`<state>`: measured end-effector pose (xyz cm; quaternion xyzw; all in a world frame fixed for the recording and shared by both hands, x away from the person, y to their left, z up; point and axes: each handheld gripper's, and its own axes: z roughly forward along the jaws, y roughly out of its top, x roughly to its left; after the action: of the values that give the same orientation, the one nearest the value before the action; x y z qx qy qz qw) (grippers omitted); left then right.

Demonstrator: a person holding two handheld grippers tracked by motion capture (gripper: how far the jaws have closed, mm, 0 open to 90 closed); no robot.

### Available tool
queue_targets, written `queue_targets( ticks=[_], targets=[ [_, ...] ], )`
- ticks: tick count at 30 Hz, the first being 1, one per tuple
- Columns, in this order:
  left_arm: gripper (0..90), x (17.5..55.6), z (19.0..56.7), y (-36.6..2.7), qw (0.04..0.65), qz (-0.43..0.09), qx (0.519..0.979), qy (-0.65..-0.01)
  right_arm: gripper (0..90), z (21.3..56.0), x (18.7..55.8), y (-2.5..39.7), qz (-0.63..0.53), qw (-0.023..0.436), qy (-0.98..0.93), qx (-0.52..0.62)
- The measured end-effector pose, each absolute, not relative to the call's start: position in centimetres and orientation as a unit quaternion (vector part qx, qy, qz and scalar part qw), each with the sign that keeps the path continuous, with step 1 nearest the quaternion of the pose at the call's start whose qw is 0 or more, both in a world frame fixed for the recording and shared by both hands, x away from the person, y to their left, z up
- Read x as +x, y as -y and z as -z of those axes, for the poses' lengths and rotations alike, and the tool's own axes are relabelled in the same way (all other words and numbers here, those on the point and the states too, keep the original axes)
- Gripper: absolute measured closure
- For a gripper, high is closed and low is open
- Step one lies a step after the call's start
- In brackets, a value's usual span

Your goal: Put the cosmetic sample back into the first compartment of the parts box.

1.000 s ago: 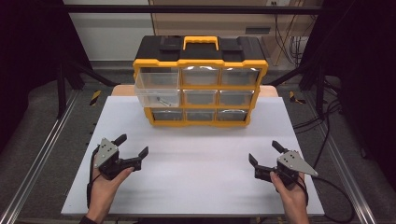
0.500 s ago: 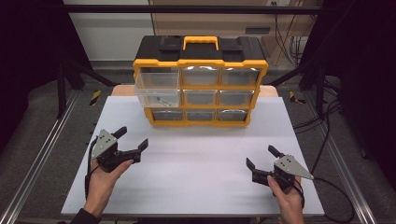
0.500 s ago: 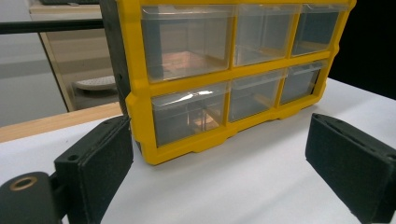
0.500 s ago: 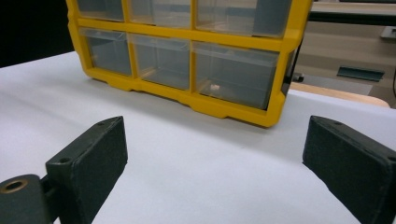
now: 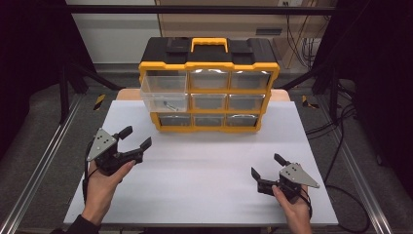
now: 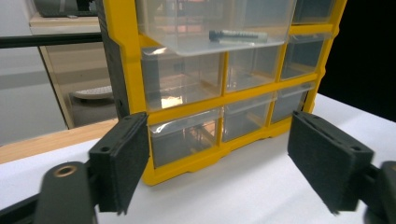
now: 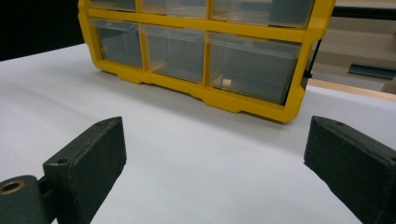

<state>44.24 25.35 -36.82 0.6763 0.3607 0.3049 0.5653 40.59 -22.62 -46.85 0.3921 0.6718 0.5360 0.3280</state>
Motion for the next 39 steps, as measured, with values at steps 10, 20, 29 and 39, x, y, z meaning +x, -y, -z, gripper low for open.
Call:
queue_targets(
  ticks=[10, 20, 29, 39],
  targets=[
    [34.7, 43.9, 34.7, -25.0, 0.562, -0.311, 0.680, -0.355, 5.0, 47.1, 40.5, 21.9, -0.537, 0.324, -0.678, 0.383],
    [50.3, 43.7, 33.2, -24.5, 0.559, -0.312, 0.682, -0.353, 5.1, 47.1, 40.3, 21.7, -0.544, 0.325, -0.676, 0.376],
    [64.3, 43.6, 32.6, -24.2, 0.557, -0.315, 0.680, -0.358, 5.5, 47.2, 40.2, 21.8, -0.547, 0.332, -0.677, 0.364],
    [78.8, 43.5, 32.1, -24.1, 0.556, -0.325, 0.673, -0.365, 5.2, 47.3, 40.2, 21.5, -0.545, 0.338, -0.681, 0.354]
  ],
)
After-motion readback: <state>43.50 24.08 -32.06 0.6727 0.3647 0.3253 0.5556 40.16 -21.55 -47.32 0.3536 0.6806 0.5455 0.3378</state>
